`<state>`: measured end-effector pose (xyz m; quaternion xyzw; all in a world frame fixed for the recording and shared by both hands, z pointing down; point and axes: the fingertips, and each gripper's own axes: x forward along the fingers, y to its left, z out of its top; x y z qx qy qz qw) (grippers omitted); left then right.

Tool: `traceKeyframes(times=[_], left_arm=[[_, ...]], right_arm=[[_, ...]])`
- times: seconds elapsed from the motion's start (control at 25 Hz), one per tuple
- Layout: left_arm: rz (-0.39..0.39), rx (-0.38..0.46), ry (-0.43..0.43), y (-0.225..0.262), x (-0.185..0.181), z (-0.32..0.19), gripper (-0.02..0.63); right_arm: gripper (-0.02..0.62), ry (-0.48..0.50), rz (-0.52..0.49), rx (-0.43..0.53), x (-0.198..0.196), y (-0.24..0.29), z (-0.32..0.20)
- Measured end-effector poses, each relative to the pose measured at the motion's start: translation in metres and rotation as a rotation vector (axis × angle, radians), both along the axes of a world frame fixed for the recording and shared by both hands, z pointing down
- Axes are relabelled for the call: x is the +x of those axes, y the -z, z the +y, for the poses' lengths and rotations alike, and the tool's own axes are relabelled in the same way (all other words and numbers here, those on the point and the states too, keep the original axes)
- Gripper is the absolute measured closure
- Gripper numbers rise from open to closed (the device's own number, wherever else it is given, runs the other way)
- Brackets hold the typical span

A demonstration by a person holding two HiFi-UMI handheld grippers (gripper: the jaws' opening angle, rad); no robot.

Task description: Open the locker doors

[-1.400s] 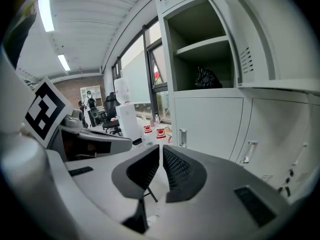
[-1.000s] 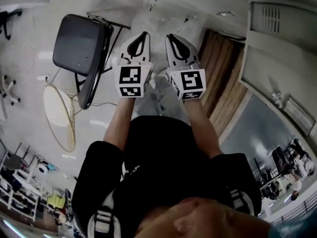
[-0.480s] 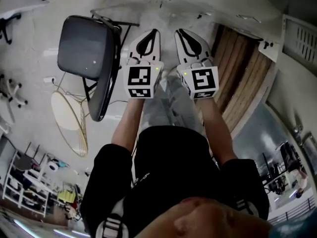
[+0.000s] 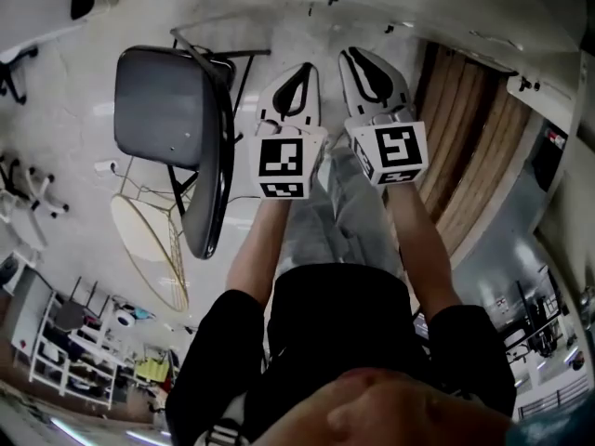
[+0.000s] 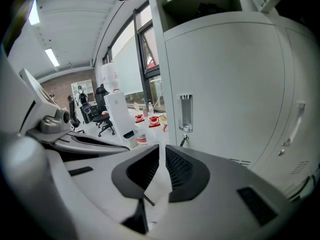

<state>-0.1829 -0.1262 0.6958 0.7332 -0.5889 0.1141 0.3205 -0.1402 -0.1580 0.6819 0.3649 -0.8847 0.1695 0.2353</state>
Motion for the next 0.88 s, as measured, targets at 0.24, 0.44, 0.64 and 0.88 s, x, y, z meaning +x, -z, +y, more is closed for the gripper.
traceKeyframes(times=[0.24,0.44,0.64,0.88], left_arm=[[0.008,-0.001,0.046,-0.025,-0.013,-0.016,0.597],[-0.005,0.003,0.042,-0.041,-0.016,-0.028,0.597],[-0.017,0.017,0.010,-0.051,-0.013,-0.032,0.597],[-0.018,0.011,0.009,-0.065,-0.013,-0.035,0.597]], right_arm=[[0.558,-0.086,-0.051,-0.011,0.001,-0.023,-0.019],[0.558,-0.144,-0.091,-0.019,-0.005,-0.042,-0.034],[0.558,-0.164,-0.104,-0.010,-0.009,-0.049,-0.045],[0.558,-0.212,-0.146,-0.021,-0.015,-0.064,-0.060]])
